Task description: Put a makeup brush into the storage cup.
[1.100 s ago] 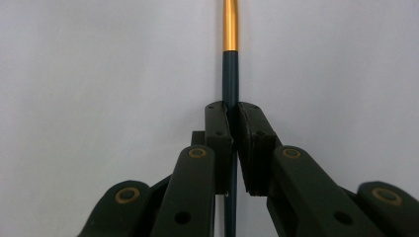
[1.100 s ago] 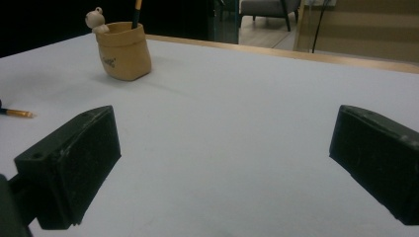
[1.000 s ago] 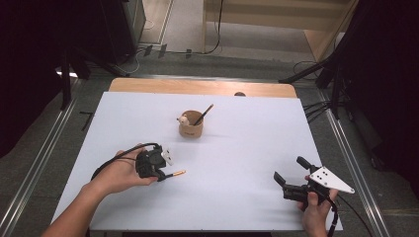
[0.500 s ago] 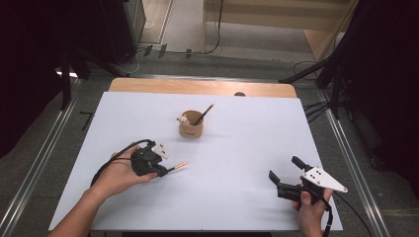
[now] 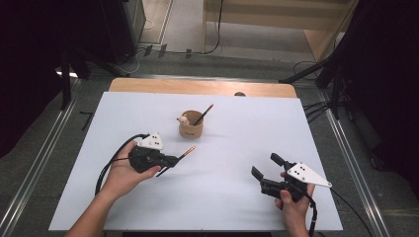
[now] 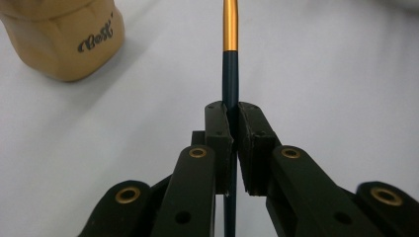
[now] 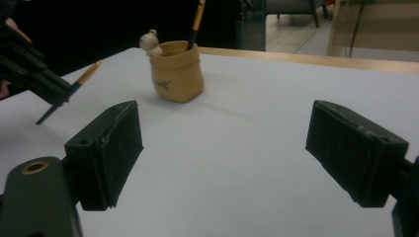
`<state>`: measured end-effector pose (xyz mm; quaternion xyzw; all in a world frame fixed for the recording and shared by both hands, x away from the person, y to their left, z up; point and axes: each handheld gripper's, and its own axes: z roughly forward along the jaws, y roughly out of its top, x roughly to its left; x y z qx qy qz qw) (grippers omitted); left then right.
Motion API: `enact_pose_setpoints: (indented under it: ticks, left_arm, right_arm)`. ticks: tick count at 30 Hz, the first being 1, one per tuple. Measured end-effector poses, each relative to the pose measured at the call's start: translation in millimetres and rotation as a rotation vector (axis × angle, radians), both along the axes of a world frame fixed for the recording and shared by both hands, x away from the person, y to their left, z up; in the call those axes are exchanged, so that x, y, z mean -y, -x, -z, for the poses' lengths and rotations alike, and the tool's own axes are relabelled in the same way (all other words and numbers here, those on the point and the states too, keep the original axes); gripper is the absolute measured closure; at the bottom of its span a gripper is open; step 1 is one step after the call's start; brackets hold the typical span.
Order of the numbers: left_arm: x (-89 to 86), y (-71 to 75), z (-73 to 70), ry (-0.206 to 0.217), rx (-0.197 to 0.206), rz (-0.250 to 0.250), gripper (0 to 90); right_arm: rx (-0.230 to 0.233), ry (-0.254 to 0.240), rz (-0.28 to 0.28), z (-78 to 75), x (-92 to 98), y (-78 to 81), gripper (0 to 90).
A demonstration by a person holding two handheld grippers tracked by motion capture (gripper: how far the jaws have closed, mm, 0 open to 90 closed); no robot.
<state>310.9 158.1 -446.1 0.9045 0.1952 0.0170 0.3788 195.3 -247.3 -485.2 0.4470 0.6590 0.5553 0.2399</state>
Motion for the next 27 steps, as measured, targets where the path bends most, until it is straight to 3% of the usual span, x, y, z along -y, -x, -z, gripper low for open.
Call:
enact_pose_setpoints:
  ticks: [8,13,18,27]
  left_arm:
    - [3.1,4.2,-3.7,0.136,0.022,-0.033,85.0]
    - [7.0,8.2,-4.6,0.200,0.041,-0.036,85.0]
    - [9.5,10.5,-1.5,0.246,0.063,-0.043,85.0]
    - [11.1,12.1,0.8,0.312,0.066,-0.044,85.0]
  right_arm:
    - [-0.028,-0.046,-0.049,-6.3,-30.4,-8.6,19.4]
    - [-0.032,-0.061,-0.062,-11.9,-48.3,-13.4,22.1]
    - [-0.036,-0.081,-0.077,-18.9,-68.2,-20.0,26.2]
    - [-0.031,-0.110,-0.068,-28.7,-90.2,-28.1,33.3]
